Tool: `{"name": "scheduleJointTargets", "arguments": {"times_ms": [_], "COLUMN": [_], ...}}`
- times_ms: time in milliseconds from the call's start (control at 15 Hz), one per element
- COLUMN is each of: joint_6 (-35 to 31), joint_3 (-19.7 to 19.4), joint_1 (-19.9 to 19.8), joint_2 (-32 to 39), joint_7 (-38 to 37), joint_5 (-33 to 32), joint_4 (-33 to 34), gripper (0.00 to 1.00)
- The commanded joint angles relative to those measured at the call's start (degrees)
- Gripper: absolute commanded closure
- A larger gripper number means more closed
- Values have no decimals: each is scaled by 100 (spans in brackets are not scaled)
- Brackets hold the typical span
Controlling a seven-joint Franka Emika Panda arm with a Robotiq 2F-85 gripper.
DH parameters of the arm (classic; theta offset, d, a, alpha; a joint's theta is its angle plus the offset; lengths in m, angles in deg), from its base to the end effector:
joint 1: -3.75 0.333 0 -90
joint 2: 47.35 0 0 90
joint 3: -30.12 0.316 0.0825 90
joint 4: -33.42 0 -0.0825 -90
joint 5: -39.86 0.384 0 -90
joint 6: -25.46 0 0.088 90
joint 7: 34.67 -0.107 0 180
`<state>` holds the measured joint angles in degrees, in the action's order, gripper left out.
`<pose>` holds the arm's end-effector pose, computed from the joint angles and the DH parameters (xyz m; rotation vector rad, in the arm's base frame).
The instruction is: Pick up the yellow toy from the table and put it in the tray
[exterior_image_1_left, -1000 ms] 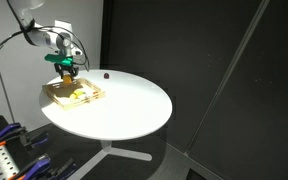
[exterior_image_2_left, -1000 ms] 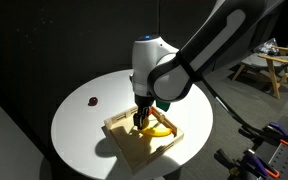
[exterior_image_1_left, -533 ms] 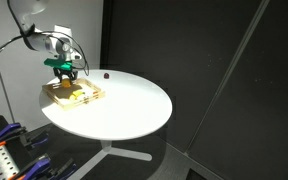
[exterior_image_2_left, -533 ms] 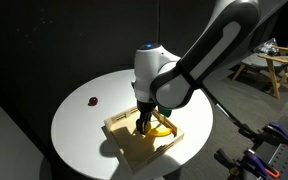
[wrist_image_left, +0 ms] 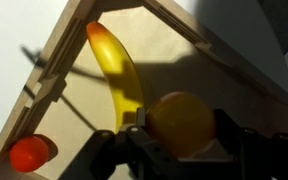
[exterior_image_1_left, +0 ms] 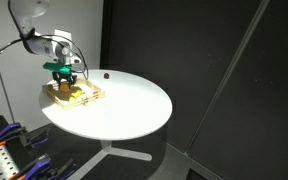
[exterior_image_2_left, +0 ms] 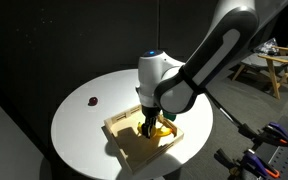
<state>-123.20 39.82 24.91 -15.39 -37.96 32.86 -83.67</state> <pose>0.5088 0.3066 0.1676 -2.9943 -0.8613 0.0048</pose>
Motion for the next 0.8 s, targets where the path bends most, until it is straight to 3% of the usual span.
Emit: {"name": "scheduleJointTargets", "arguments": {"times_ms": [0,333,400,600,733], "joint_6": [-98,-104,-93,-82,-69], "joint_3": [-28,-83,-83,-93,-103], "joint_1": [-53,-50,-55,-56,-50], "joint_2": [-24,10,19,21,-13], "joint_7": [85,65,60,45,0], "joint_5": [-125,-144,-130,-118,-102], "joint_4": [-123,-177,-177,-190,-203], "gripper": [57,57,8,0,0]}}
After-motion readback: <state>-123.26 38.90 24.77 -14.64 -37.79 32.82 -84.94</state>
